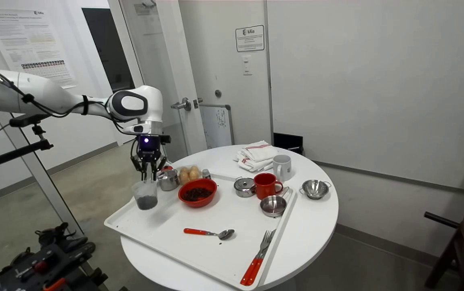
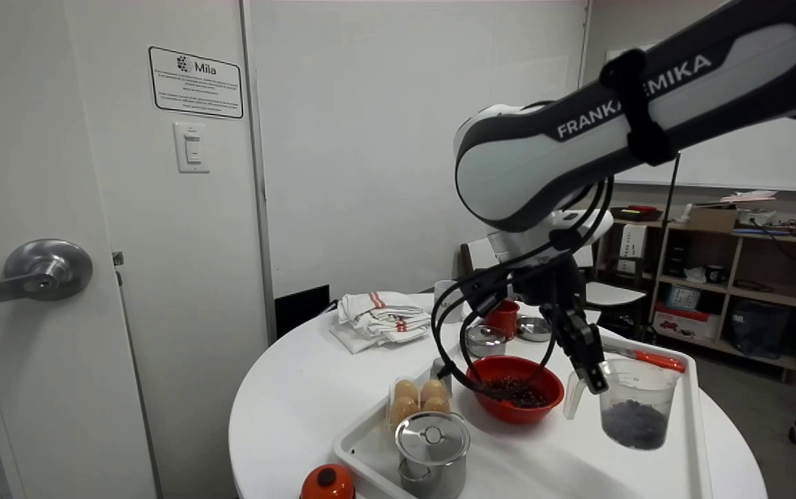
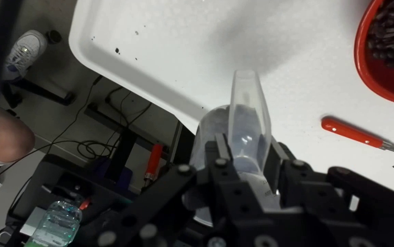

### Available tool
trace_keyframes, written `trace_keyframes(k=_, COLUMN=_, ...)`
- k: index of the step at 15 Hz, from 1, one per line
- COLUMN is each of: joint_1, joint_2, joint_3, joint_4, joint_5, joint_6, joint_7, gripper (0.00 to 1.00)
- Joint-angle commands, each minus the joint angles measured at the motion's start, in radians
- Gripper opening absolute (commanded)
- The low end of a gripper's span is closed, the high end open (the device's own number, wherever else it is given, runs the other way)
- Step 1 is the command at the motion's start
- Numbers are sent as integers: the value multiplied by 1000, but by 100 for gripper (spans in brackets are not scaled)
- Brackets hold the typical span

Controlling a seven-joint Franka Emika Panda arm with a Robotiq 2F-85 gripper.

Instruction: Pour the contents in the clear jug into the red bowl

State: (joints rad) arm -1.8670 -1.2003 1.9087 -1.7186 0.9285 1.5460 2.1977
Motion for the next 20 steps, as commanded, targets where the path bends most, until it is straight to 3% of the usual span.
trace_keyframes(k=1, joint_1=-41, joint_2=-23, joint_3=-50, joint_4=71, joint_5=-5, joint_6=-52, joint_7=-83, gripper=7)
trace_keyframes(k=8, joint_1=-135, joint_2=-10, joint_3=-66, joint_4=119, joint_5=22, joint_6=-25, joint_7=-386, gripper=7)
trace_keyframes(k=20, joint_1=-282, joint_2=-9, joint_3=2, joint_4=194, joint_5=149, joint_6=-64, joint_7=-883, gripper=7)
